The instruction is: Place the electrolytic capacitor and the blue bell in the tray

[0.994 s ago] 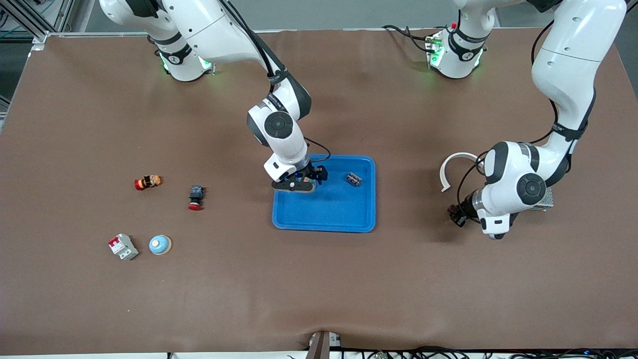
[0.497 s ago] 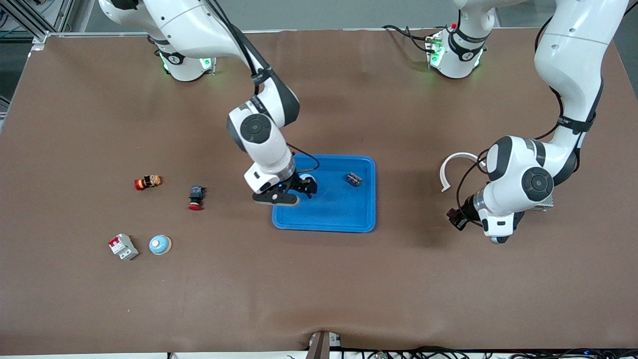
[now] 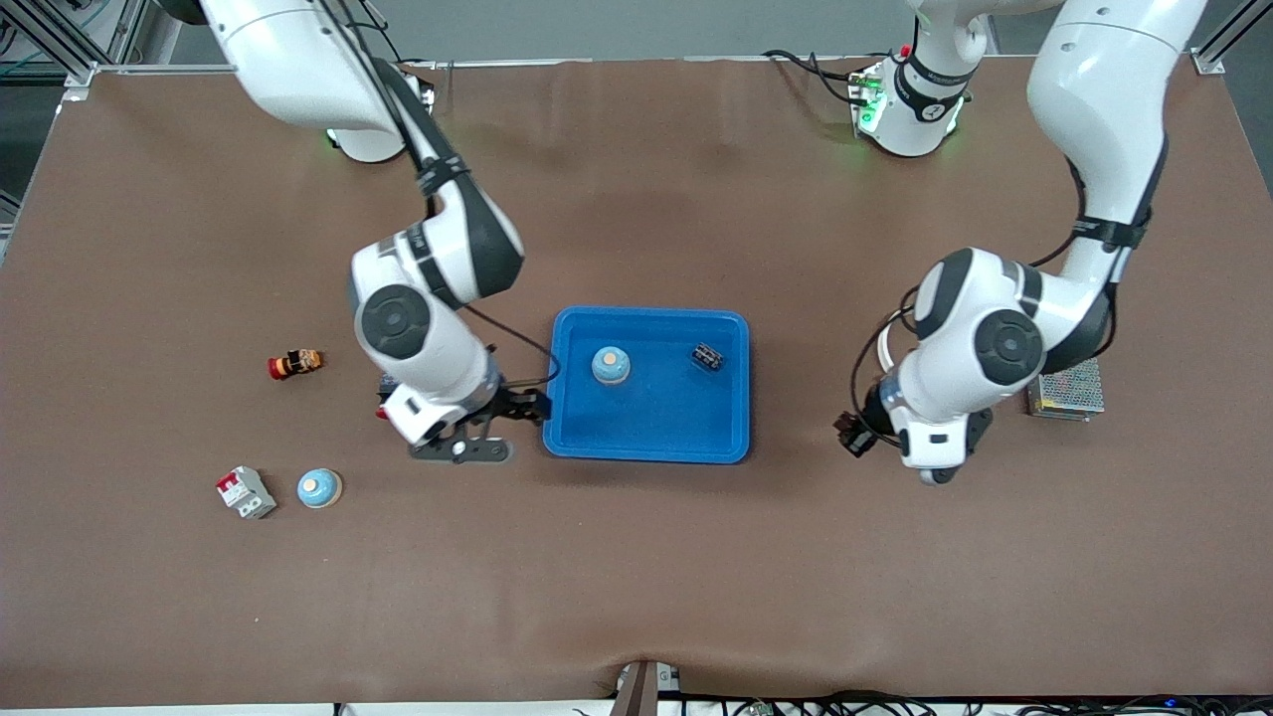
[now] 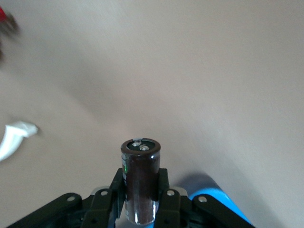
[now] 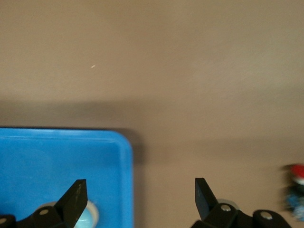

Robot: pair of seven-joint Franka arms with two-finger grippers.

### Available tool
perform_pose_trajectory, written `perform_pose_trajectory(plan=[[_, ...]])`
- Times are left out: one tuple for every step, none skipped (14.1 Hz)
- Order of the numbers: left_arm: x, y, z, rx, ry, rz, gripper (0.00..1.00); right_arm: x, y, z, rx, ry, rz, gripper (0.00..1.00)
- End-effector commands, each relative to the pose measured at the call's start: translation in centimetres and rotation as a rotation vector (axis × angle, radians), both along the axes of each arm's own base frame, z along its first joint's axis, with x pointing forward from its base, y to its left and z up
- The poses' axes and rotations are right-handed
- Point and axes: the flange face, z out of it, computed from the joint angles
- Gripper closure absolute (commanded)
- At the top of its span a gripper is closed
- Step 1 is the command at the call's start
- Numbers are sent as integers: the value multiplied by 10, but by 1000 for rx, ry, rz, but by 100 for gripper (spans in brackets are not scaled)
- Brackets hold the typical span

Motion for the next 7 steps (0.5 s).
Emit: perform_pose_trajectory(plan=[[-2,-36,3,2,1,13,100,24,-61,7,0,6,82,0],[-4,-50,4,-1,1,35,100,32,-85,7,-1,2,113,0],[-7,-62,2,-4,7,61,100,39,-109,6,-3,-2,142,0],[-9,-72,1,-6,10,79,100,44,-134,4,-4,-5,166,0],[-14,-83,-4,-6,22,88,100,49,-156,4,-5,-10,194,0],[-22,-97,-13,-2,39,94,100,53,-178,3,-6,-15,226,0],[-22,-108,-18,-2,43,110,100,56,-197,1,-7,-16,257,0]])
